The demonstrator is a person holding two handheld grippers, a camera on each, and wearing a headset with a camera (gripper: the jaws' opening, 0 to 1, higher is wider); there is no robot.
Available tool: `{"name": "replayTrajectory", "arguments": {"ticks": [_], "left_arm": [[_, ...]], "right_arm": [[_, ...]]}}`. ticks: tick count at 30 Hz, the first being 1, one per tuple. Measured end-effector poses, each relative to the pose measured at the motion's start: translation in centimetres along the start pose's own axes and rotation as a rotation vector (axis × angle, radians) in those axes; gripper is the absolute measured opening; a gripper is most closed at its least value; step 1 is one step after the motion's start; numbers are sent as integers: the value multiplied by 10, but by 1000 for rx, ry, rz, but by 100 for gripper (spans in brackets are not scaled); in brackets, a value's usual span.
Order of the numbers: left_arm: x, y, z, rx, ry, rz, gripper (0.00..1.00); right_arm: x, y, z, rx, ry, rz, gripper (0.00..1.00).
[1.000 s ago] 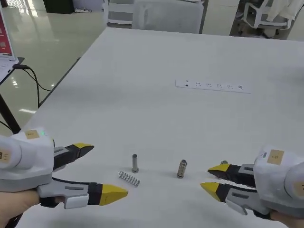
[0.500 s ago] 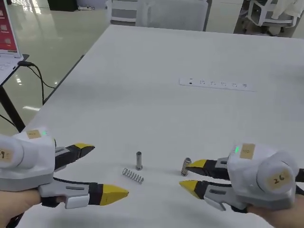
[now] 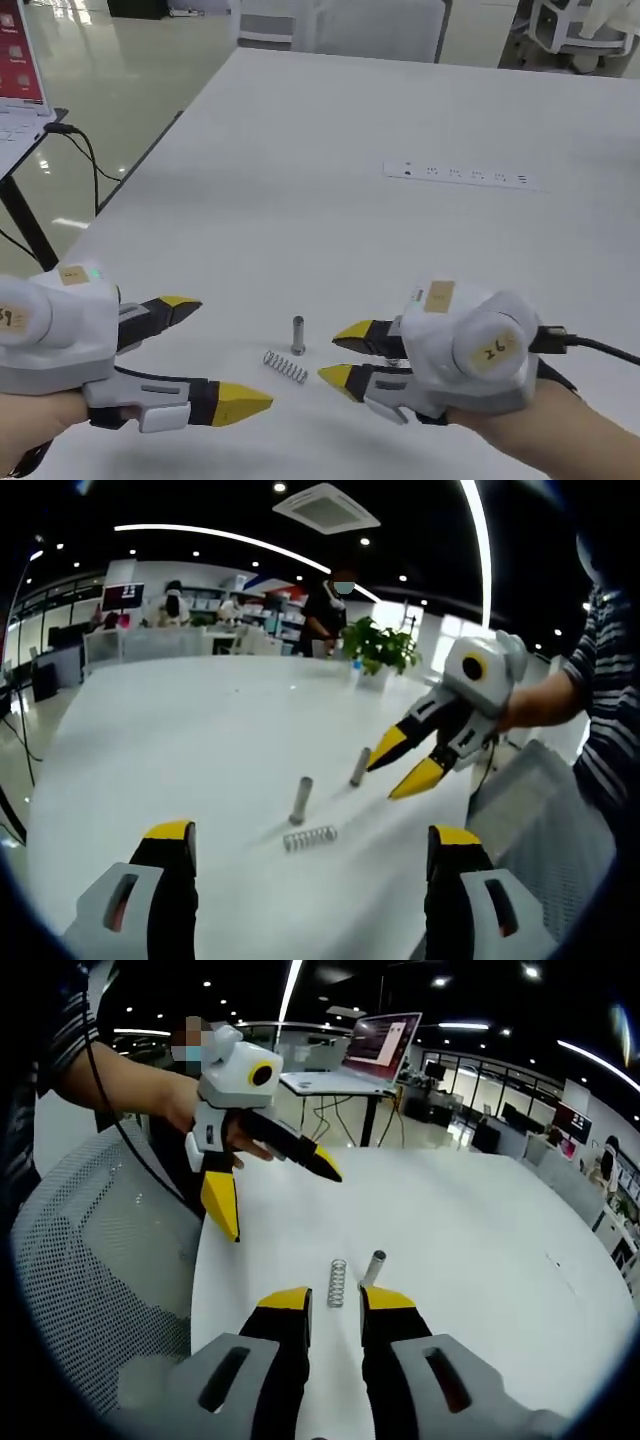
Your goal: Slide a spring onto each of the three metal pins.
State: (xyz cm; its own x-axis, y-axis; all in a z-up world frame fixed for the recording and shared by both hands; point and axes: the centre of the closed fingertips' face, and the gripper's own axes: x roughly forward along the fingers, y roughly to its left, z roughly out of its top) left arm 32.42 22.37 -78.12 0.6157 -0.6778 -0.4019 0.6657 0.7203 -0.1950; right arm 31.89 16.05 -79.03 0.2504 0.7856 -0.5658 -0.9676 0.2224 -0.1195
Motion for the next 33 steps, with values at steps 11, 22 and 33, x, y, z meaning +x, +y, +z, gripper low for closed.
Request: {"name": "replayTrajectory", "arguments": {"ticks": [11,22,33], "left_arm": [[-4,0,-4,-1,3,-1,93],[-5,-4,-6,10,13,-20,92],[-9,-5,-12,2,24,-19,91]], "right_arm": [[36,4,-16,27,73,24,16],[56,-3,-34,74,123,3,15],[65,-3,-42,121,135,13,10]]}}
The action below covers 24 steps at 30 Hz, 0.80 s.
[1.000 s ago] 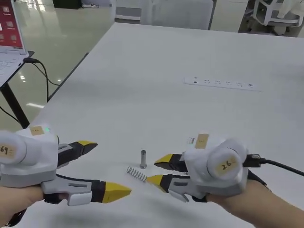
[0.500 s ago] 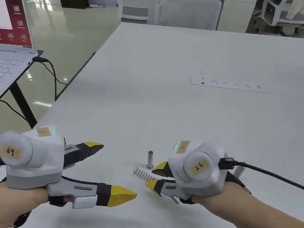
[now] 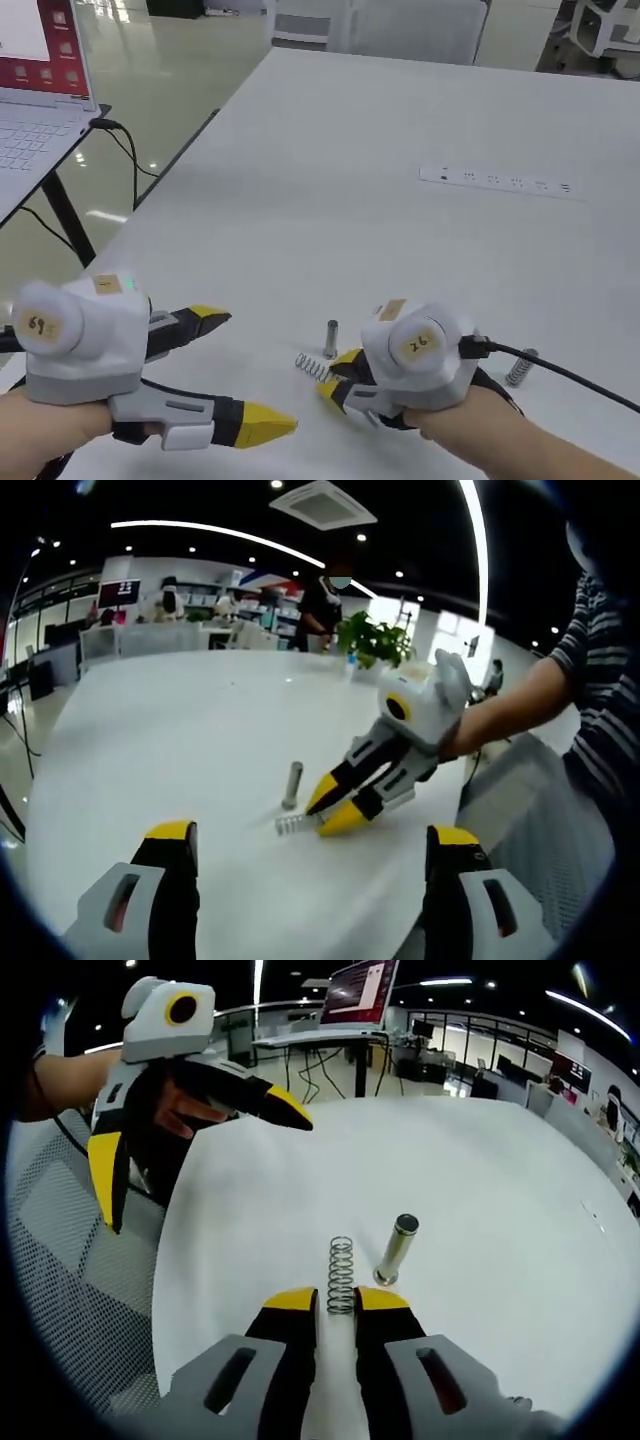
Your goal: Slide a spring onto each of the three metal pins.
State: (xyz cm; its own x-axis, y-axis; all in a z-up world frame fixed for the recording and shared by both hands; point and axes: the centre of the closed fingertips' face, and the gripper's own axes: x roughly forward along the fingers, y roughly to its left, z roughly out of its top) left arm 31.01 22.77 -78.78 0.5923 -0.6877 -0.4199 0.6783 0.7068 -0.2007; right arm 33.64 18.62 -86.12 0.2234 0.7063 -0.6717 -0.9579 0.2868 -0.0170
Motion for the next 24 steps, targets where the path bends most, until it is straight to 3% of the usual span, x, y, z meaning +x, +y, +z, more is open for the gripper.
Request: {"name": "replayTrajectory", "arguments": {"ticks": [1,2,3,7,17,24], "left_arm": [[0,0,0,0,1,-1,91],[1,0,-1,0,3,-2,91],[1,-1,0,0,4,-4,91],[5,-4,1,13,9,-11,89],[14,-13,4,30,21,-42,88],[18,-26,2,49,57,-91,84]], "right_arm": [[0,-1,-4,-19,16,-4,9],[1,0,8,-39,-48,4,9],[-3,0,3,-22,-16,3,8],[-7,1,0,-47,-3,5,8],[-34,7,7,-82,-34,29,7],[-63,6,7,-97,-44,40,7]]}}
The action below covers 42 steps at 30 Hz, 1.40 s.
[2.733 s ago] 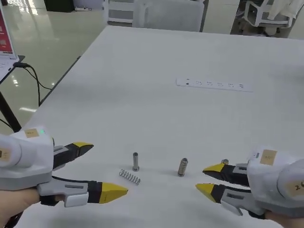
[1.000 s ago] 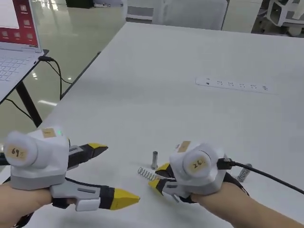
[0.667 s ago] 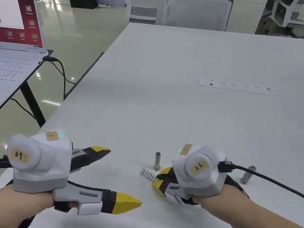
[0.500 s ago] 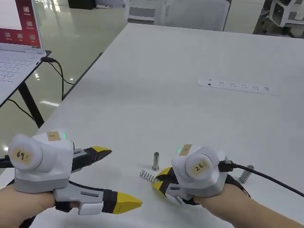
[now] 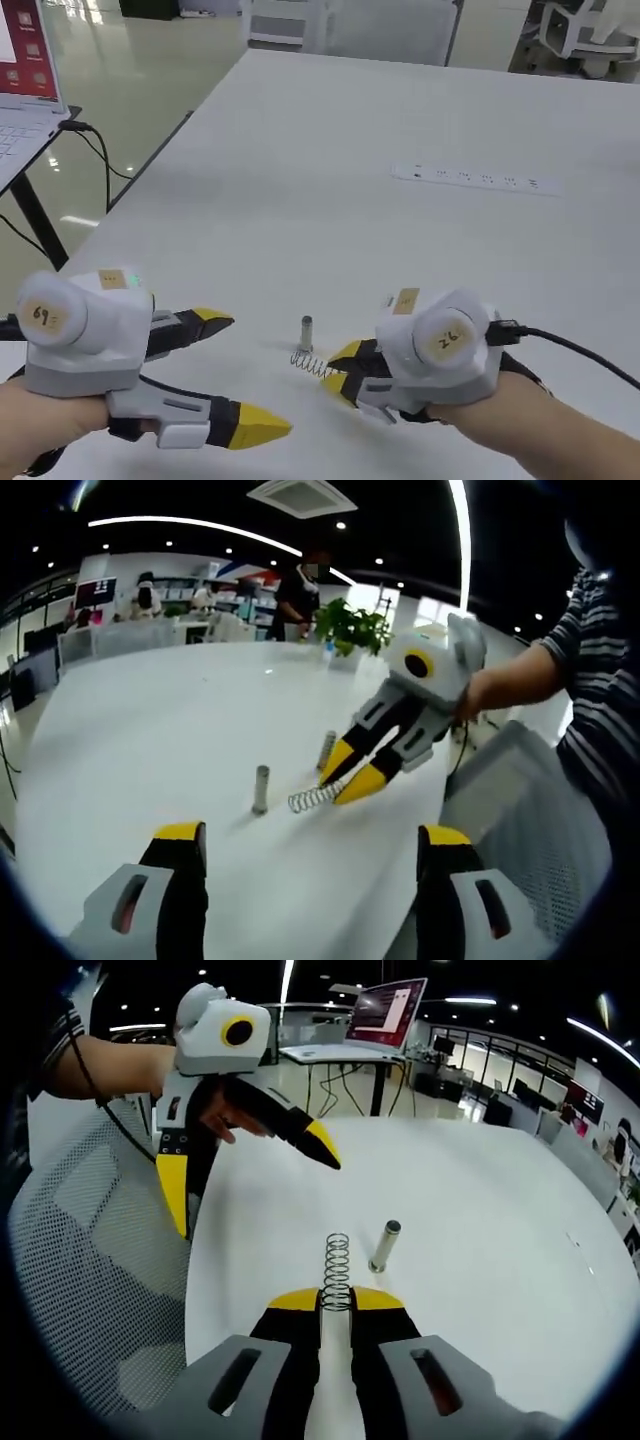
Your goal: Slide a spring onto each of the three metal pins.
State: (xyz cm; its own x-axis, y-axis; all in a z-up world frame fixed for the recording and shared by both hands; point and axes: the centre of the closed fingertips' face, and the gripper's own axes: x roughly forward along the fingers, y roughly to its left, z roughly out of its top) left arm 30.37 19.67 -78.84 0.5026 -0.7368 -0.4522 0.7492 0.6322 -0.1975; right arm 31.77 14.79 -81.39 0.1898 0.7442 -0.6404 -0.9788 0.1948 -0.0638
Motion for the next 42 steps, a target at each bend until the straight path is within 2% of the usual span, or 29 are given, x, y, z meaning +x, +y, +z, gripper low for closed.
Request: {"name": "replayTrajectory", "arguments": {"ticks": [4,6,9,14,20,28,32,37,40,42], "left_arm": [[3,-12,0,26,7,-39,68],[5,-16,2,32,11,-59,63],[8,-21,6,34,8,-87,62],[13,-25,8,42,14,-103,60],[24,-36,8,64,41,-149,59],[39,-46,15,90,46,-193,56],[46,-48,19,108,47,-208,53],[54,-50,25,116,33,-231,49],[57,-53,28,126,29,-249,43],[60,-54,32,123,11,-255,40]], "right_arm": [[-12,2,-3,-7,-2,13,7],[-16,4,-6,-36,2,23,7],[-26,3,-13,-57,14,26,7],[-35,4,-21,-68,18,32,7],[-45,1,-31,-140,46,45,7],[-55,4,-28,-207,22,84,7],[-58,4,-27,-248,12,88,7],[-63,6,-23,-264,-8,109,7],[-64,7,-21,-272,-9,115,7],[-64,8,-20,-267,-16,119,7]]}}
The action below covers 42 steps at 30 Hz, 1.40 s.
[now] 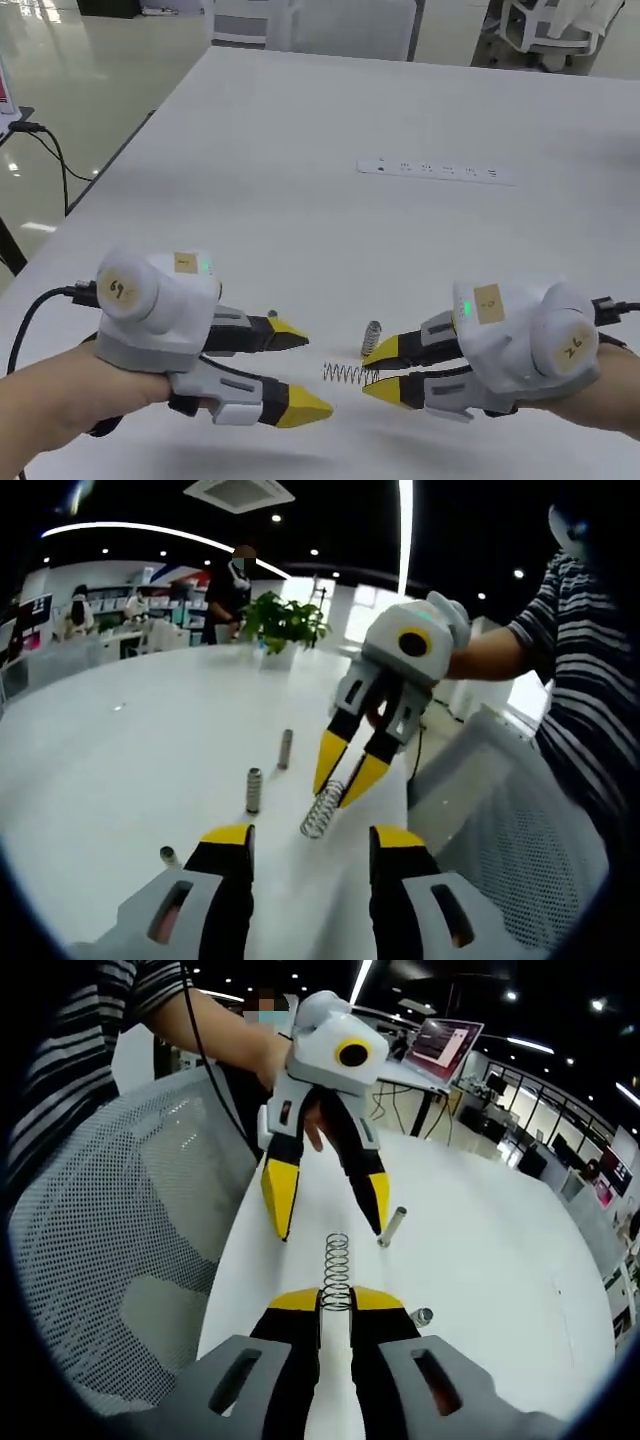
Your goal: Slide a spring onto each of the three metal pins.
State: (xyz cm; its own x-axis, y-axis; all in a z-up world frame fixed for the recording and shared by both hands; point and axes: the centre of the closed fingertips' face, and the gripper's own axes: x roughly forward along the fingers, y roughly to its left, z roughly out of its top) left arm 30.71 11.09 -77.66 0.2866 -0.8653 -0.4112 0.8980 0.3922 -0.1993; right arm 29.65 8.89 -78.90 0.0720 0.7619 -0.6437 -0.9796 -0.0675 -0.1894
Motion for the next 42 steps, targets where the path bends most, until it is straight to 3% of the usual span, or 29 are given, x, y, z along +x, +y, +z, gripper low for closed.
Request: {"name": "replayTrajectory", "arguments": {"ticks": [6,15,19,22,30,42], "left_arm": [[5,0,12,-12,-55,-18,28],[13,-8,15,-9,-62,-59,16],[15,-9,12,-15,-51,-65,14],[15,-7,13,-6,-59,-66,7],[15,-8,14,2,-67,-67,6],[15,-15,11,36,-60,-109,4]], "right_arm": [[-4,-1,5,13,-22,4,7],[-7,-3,9,13,-33,3,7],[-8,-3,10,21,-43,-1,7],[-8,-5,11,24,-46,-5,7],[-8,-5,10,23,-45,0,7],[-8,0,8,71,-53,0,9]]}}
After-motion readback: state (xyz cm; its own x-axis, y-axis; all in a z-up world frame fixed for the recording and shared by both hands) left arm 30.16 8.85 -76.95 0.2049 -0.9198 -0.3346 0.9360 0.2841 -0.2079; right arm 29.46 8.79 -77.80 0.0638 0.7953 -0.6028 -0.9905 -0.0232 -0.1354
